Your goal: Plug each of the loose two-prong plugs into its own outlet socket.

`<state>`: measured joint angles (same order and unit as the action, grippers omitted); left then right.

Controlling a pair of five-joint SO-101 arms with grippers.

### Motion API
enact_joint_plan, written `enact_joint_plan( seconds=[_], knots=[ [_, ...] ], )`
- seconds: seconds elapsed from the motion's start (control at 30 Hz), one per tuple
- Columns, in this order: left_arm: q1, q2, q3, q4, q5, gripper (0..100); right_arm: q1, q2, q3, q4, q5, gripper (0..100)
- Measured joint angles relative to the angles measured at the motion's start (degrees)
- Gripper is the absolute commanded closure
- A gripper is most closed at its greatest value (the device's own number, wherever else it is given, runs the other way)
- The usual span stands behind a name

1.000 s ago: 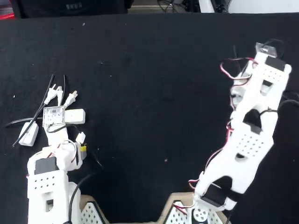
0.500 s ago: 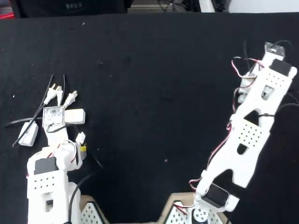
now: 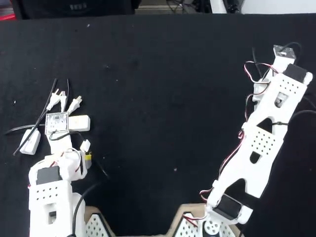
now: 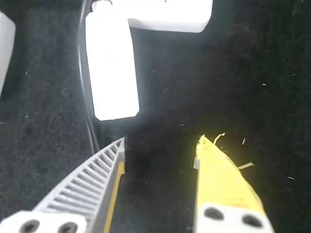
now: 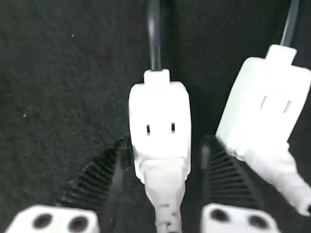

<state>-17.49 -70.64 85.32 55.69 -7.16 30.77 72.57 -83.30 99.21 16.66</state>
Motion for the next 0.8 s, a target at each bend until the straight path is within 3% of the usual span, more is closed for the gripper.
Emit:
enact_joint_plan(
  seconds=[0.5, 0.8],
  knots=[
    [0.00, 0.00, 0.00, 0.00, 0.00, 77, -1.67, -10.37, 0.79, 0.18, 0.88, 77.0],
    [0.00, 0.00, 0.00, 0.00, 0.00, 77, -7.12, -30.15, 19.08, 0.26, -0.79, 77.0]
  ],
)
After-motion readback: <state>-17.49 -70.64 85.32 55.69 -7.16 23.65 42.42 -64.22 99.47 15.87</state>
